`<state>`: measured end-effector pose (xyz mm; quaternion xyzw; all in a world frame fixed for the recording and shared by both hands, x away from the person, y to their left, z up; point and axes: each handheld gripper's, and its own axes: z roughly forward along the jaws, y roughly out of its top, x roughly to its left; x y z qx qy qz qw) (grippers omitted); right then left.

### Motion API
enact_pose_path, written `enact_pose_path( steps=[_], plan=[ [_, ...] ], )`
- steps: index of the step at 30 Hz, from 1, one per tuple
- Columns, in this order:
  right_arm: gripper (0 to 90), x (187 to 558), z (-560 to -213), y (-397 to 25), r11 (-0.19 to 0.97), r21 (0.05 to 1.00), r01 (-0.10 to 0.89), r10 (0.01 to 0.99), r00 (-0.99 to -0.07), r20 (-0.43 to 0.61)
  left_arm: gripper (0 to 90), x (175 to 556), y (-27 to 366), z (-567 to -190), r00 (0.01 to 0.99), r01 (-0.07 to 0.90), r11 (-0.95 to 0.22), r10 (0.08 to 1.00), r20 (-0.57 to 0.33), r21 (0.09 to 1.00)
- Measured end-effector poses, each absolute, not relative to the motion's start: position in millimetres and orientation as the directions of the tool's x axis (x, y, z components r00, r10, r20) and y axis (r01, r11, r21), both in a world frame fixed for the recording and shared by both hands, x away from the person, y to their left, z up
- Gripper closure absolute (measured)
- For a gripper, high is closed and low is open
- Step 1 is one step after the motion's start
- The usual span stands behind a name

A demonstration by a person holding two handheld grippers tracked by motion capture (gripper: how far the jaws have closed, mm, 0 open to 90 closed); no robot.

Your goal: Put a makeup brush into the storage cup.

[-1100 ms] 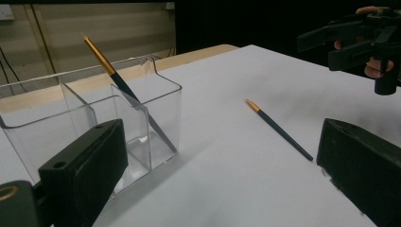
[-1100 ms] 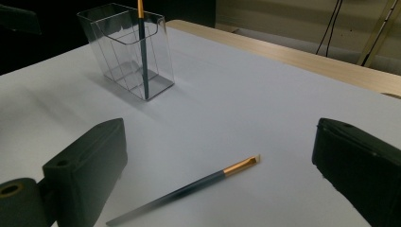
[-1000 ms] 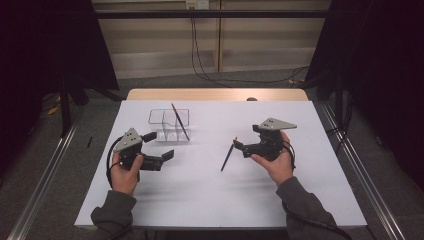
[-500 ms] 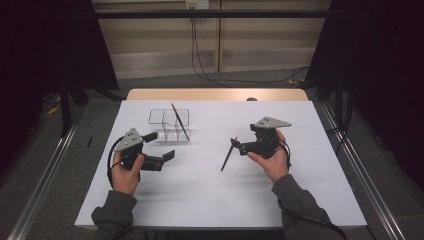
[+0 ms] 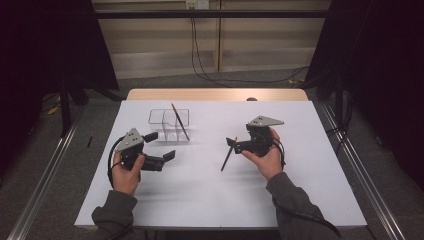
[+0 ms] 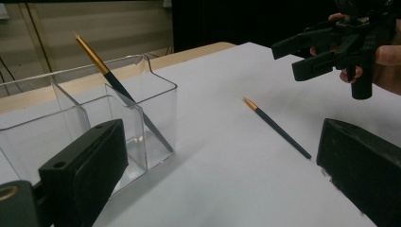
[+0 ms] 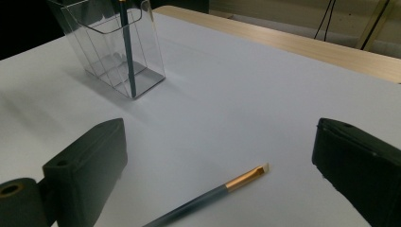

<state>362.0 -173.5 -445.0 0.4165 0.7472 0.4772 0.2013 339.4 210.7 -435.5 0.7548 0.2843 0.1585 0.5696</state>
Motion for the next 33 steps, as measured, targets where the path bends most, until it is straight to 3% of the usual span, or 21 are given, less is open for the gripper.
enact_pose_path(
  steps=[33],
  plan=[
    [5.2, 375, -446, -153, 0.293, 0.793, 0.534, 0.821, -0.565, 0.077, 2.5, 341, 210, -437, 0.807, 0.243, -0.200, 0.585, -0.084, 0.949]
  ],
)
